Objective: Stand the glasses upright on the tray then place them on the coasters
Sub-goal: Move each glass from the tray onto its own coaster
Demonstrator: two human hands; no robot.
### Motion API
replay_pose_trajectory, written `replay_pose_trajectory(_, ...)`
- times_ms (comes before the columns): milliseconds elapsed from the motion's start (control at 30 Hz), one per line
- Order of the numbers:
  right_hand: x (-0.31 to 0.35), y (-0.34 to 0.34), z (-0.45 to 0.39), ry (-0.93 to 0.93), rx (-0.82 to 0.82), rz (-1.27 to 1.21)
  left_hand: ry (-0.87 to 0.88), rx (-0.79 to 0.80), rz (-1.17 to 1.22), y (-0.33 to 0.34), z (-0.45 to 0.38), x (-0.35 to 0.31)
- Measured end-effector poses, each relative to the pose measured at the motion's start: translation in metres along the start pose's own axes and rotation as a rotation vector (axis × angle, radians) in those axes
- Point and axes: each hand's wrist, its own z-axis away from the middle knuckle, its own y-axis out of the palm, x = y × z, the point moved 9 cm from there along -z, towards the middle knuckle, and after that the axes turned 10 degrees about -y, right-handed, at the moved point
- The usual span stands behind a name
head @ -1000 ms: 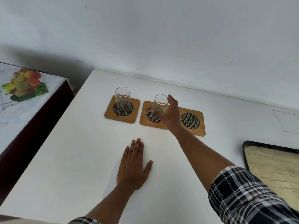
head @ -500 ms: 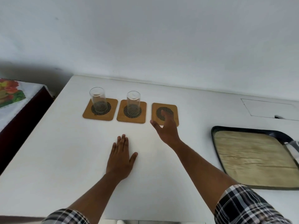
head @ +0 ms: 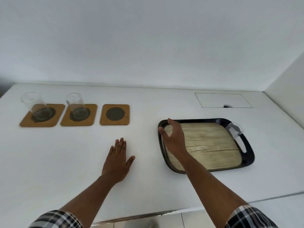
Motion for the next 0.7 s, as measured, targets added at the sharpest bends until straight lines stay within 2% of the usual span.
replay_pose_trajectory(300, -0.069, -0.134, -0.006, -0.051, -0.149, 0.22, 0.082, 0.021, -0.047, 0.046, -0.002, -0.083)
replay_pose_trajectory(433, -0.093, -0.172, -0.011, -0.057, -0.155, 0.355, 0.067, 0.008, -0.034, 0.059, 0.001, -0.092)
replay_pose_trajectory(600, -0.115, -0.217, -0.015, -0.066, -0.27, 0.446, 0.077, -0.055, -0.085, 0.06, 0.005, -0.094)
replay_pose_trajectory(700, -0.142, -0.231, -0.016, -0.001, -0.276, 0.471, 0.071, -0.06, -0.096, 0.061, 0.004, -0.095)
